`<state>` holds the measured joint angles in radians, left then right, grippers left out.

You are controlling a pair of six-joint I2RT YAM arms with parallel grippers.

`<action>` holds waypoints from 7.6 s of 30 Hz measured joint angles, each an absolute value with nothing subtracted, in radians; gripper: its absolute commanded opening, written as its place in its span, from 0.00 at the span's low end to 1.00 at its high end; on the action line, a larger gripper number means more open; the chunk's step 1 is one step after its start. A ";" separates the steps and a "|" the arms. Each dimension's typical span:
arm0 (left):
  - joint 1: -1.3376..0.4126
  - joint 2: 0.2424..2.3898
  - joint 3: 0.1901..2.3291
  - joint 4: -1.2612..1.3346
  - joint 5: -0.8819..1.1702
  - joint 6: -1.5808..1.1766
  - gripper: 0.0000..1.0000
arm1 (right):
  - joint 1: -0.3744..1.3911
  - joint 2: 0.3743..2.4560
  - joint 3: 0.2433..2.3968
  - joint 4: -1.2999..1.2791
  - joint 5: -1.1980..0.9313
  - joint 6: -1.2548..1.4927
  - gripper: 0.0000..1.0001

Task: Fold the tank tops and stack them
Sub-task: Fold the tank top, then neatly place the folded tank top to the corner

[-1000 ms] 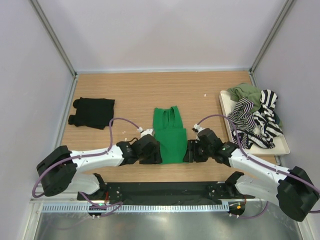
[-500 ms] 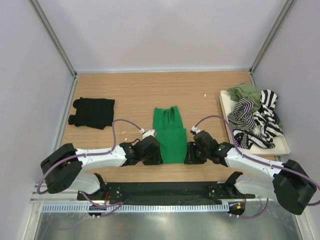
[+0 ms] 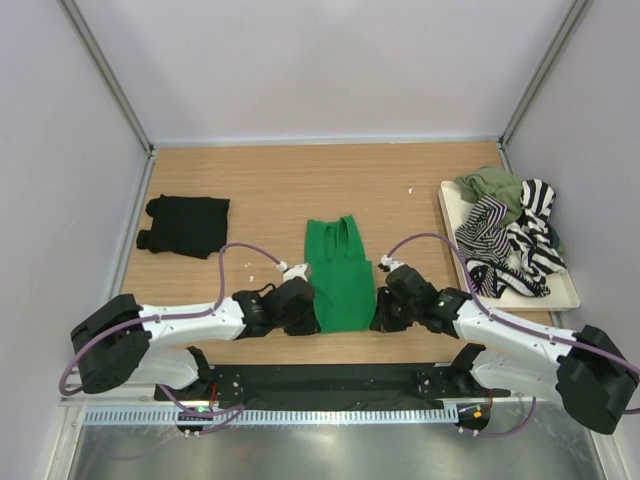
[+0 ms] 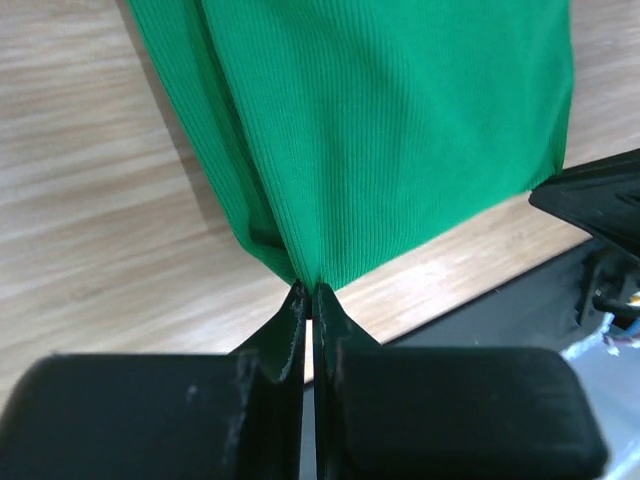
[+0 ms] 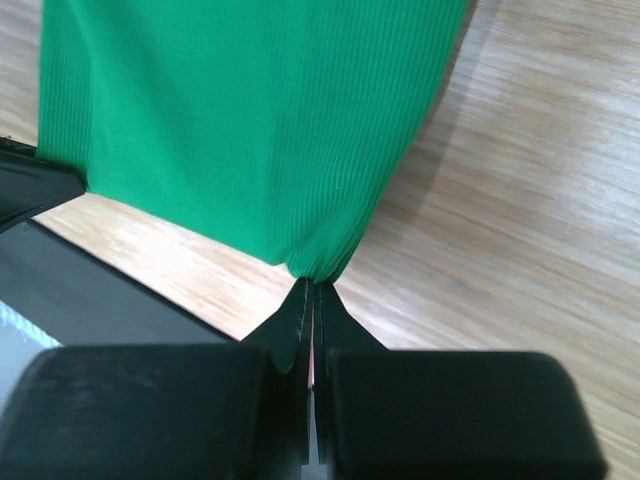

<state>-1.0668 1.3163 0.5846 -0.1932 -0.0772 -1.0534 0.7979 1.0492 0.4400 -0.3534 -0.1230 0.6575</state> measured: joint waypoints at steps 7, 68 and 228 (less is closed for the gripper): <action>-1.080 1.200 0.549 -0.218 -0.074 -1.076 0.00 | 0.804 0.933 0.453 -0.442 -0.110 0.659 0.01; -0.463 1.334 0.887 -0.375 0.157 -0.964 0.00 | 0.555 1.678 1.370 -0.518 -0.052 0.421 0.01; -0.281 1.993 1.441 -0.781 -0.445 -0.551 0.00 | 0.391 1.694 0.770 0.083 -0.472 0.807 0.40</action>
<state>-0.2806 1.9930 1.4410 -0.7807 -0.4454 -0.5514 0.3908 1.6939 0.7700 0.0826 -0.4725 0.8066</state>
